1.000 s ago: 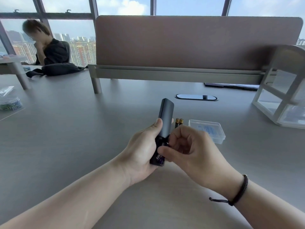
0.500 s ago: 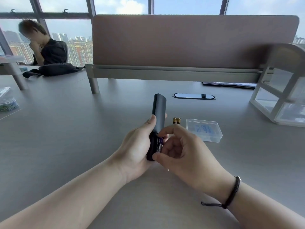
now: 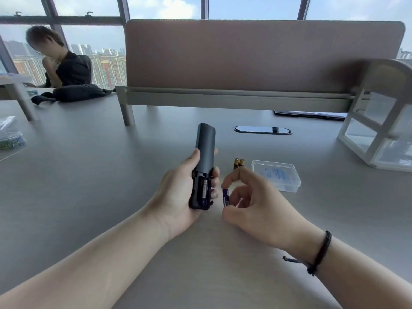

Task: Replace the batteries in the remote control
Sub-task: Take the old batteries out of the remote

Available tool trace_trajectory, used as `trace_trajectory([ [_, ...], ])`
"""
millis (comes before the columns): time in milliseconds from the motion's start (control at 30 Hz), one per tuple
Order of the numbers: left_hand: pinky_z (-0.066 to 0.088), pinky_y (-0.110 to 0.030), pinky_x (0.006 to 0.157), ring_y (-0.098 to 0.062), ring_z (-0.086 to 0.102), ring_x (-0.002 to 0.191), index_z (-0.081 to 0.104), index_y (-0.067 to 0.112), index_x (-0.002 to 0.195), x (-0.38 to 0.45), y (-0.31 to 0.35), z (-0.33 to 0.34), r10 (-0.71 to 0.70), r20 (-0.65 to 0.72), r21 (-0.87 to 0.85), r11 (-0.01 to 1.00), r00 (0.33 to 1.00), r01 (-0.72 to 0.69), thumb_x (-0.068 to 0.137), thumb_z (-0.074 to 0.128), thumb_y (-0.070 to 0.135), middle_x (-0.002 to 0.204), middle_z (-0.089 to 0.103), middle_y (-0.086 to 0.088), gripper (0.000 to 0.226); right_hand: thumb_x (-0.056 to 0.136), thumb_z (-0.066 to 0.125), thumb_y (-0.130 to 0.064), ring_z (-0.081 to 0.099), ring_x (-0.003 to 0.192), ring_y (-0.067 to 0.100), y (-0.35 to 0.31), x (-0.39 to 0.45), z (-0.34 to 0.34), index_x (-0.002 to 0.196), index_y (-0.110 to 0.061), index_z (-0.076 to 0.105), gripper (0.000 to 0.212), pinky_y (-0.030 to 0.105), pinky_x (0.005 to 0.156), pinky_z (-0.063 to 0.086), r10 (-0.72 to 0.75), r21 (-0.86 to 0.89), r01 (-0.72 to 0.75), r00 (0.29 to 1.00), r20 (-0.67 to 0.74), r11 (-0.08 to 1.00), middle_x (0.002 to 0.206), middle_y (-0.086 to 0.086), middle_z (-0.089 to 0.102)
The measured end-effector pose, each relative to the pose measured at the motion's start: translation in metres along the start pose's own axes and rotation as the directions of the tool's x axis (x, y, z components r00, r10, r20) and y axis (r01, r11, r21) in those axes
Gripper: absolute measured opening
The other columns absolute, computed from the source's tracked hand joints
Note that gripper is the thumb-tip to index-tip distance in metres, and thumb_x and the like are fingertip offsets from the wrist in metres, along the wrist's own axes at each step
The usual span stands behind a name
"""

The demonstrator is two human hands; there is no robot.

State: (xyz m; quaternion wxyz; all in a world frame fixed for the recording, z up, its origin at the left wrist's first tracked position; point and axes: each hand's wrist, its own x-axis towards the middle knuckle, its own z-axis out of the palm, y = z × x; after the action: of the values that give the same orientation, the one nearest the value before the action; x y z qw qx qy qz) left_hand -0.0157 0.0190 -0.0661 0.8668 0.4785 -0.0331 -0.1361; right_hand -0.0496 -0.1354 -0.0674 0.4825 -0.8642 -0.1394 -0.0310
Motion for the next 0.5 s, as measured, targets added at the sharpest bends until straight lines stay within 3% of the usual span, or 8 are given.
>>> trace_trajectory([
  [100, 0.033, -0.029, 0.055, -0.017, 0.044, 0.059, 0.059, 0.011, 0.132, 0.0042, 0.0079, -0.0073, 0.042, -0.071, -0.117, 0.992, 0.997, -0.050, 0.101, 0.042, 0.040, 0.074, 0.054, -0.006, 0.046, 0.070, 0.067, -0.021, 0.045, 0.043, 0.004, 0.0010, -0.0013, -0.0024, 0.082, -0.028, 0.059, 0.016, 0.019, 0.047, 0.038, 0.039, -0.194, -0.029, 0.998, 0.045, 0.981, 0.054, -0.007, 0.059],
  [233, 0.031, -0.029, 0.056, -0.018, 0.043, 0.058, 0.061, 0.015, 0.121, 0.0051, 0.0115, -0.0087, 0.075, -0.095, -0.175, 0.980, 0.993, -0.090, 0.100, 0.042, 0.042, 0.072, 0.051, -0.007, 0.039, 0.072, 0.066, -0.026, 0.056, 0.052, 0.003, 0.0007, -0.0022, -0.0011, 0.076, -0.027, 0.064, 0.005, 0.013, 0.047, 0.041, 0.045, -0.380, -0.023, 0.998, 0.048, 0.925, 0.060, -0.007, 0.065],
  [400, 0.029, -0.031, 0.059, -0.019, 0.040, 0.060, 0.061, 0.013, 0.124, 0.0020, 0.0089, -0.0048, 0.078, -0.034, -0.159, 0.984, 0.996, -0.082, 0.101, 0.041, 0.043, 0.072, 0.051, -0.007, 0.043, 0.074, 0.069, -0.030, 0.053, 0.049, 0.002, 0.0015, -0.0017, -0.0021, 0.076, -0.028, 0.063, 0.006, 0.013, 0.047, 0.039, 0.034, -0.336, -0.024, 0.999, 0.024, 0.942, 0.060, -0.006, 0.067],
  [500, 0.030, -0.032, 0.059, -0.019, 0.041, 0.061, 0.061, 0.013, 0.124, 0.0010, 0.0085, -0.0034, 0.071, -0.012, -0.144, 0.987, 0.997, -0.072, 0.101, 0.040, 0.043, 0.073, 0.052, -0.007, 0.044, 0.078, 0.069, -0.030, 0.047, 0.044, 0.004, 0.0026, -0.0010, -0.0021, 0.076, -0.028, 0.063, 0.007, 0.016, 0.045, 0.037, -0.037, -0.251, 0.010, 0.994, -0.104, 0.968, 0.051, -0.007, 0.057],
])
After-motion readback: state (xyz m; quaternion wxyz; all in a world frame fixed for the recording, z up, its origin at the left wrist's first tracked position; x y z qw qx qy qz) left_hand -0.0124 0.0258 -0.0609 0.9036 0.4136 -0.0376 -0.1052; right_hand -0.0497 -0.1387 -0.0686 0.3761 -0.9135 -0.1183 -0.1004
